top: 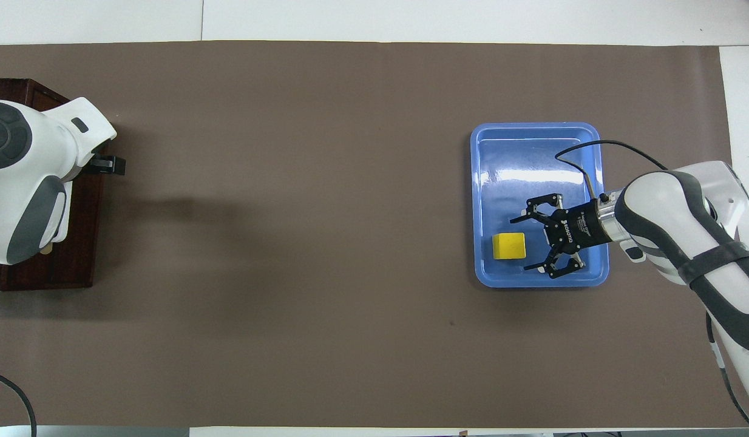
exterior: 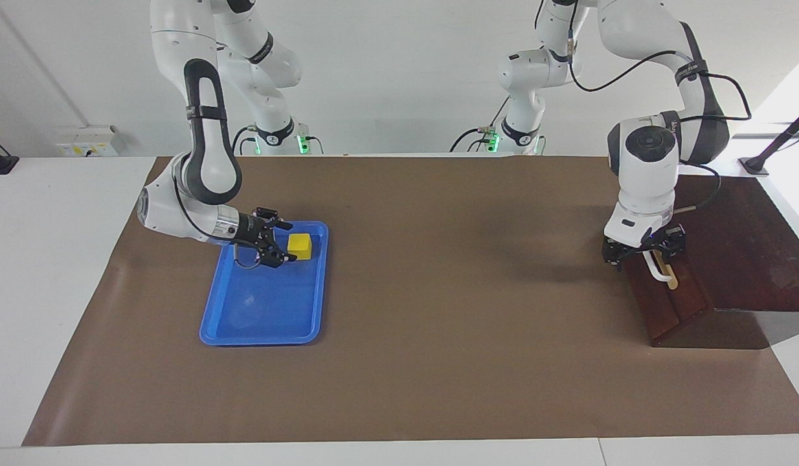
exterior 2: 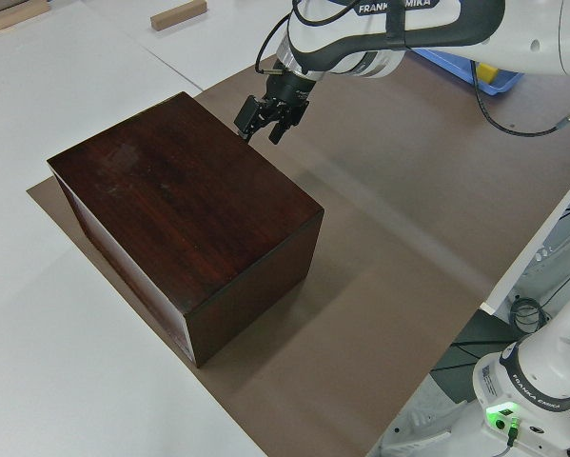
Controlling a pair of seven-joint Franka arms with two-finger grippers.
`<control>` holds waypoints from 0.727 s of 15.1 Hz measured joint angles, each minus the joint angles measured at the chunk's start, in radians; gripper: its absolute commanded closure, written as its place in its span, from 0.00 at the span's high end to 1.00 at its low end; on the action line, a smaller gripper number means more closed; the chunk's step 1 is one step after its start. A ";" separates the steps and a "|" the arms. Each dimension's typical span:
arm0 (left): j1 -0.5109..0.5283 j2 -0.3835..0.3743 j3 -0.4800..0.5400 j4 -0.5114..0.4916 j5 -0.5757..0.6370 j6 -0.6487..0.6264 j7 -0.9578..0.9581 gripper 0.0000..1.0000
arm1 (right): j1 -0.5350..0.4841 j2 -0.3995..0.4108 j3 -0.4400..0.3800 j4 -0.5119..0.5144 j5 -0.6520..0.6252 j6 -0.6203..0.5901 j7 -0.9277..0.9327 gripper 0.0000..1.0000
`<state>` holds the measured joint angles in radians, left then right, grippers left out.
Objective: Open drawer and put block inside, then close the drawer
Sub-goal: 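Grasp the yellow block with the right gripper while the left gripper opens the drawer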
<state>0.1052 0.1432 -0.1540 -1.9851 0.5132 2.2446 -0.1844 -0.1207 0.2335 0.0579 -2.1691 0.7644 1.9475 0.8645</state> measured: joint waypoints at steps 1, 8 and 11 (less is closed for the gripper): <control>0.002 -0.001 0.000 -0.012 0.000 0.009 0.000 1.00 | 0.000 0.000 0.000 -0.003 0.000 0.000 -0.004 1.00; -0.039 -0.002 -0.013 -0.048 0.002 0.060 -0.148 1.00 | 0.000 0.000 0.000 -0.007 0.000 0.001 -0.008 0.39; -0.148 -0.005 -0.019 -0.047 -0.020 0.060 -0.266 1.00 | 0.000 0.000 0.000 -0.007 0.000 0.009 -0.020 0.00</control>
<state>-0.0427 0.1385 -0.1735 -2.0319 0.4934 2.3046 -0.4500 -0.1208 0.2334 0.0575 -2.1763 0.7645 1.9566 0.8441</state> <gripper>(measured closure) 0.000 0.335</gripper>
